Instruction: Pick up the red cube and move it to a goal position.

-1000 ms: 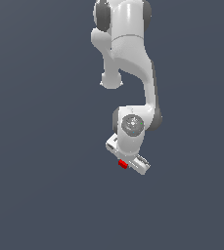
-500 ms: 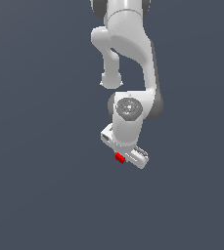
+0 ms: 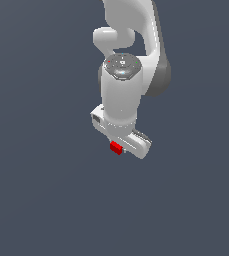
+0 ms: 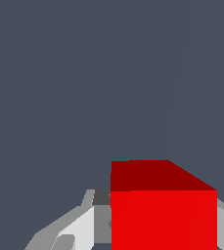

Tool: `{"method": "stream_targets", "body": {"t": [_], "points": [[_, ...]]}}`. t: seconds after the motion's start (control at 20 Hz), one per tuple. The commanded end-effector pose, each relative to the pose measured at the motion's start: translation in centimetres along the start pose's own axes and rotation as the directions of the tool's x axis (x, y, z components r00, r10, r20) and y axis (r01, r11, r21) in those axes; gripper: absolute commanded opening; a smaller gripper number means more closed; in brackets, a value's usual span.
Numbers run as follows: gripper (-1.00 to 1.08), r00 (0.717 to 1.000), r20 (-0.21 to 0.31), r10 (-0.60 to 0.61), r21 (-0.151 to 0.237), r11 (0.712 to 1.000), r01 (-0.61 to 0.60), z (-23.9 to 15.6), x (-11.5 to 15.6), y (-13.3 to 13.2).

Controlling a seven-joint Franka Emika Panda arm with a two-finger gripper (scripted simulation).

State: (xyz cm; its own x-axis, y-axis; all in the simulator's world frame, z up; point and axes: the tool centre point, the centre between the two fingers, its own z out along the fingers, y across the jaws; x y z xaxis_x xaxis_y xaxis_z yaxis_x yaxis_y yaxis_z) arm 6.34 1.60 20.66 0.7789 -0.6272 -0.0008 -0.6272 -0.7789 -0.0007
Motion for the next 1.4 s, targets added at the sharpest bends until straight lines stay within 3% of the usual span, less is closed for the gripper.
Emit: {"method": "stream_targets", "body": {"t": [0.0,0.65,1.35], "points": [[-1.00,1.000,0.000,0.000,0.000,1.000,0.000,-2.9,0.4,0.6],[-1.00,1.000,-0.001,0.000,-0.001,1.000,0.000,-15.2,2.5,2.9],[-1.00,1.000,-0.001,-0.001,-0.001,1.000,0.001,-18.3,3.3,3.3]]}}
